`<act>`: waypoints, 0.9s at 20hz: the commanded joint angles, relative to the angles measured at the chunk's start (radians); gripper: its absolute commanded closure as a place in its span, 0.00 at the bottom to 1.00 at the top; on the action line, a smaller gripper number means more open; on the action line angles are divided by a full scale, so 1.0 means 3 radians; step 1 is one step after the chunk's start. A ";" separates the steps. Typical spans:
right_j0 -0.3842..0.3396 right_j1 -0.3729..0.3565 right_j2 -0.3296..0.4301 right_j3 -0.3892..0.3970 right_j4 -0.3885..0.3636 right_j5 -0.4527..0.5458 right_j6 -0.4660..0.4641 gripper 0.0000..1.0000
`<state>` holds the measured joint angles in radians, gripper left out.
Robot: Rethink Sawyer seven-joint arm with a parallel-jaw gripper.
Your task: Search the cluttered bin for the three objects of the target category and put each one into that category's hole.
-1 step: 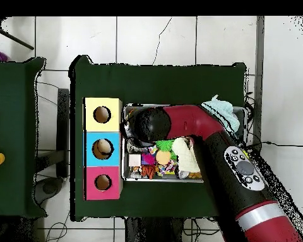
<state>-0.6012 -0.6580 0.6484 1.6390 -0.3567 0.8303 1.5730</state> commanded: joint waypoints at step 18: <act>-0.0294 0.0645 0.0324 -0.0804 -0.0371 0.0817 -0.1353 0.00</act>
<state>-0.6719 -0.5219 0.6992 1.4707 -0.4053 0.9229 1.5516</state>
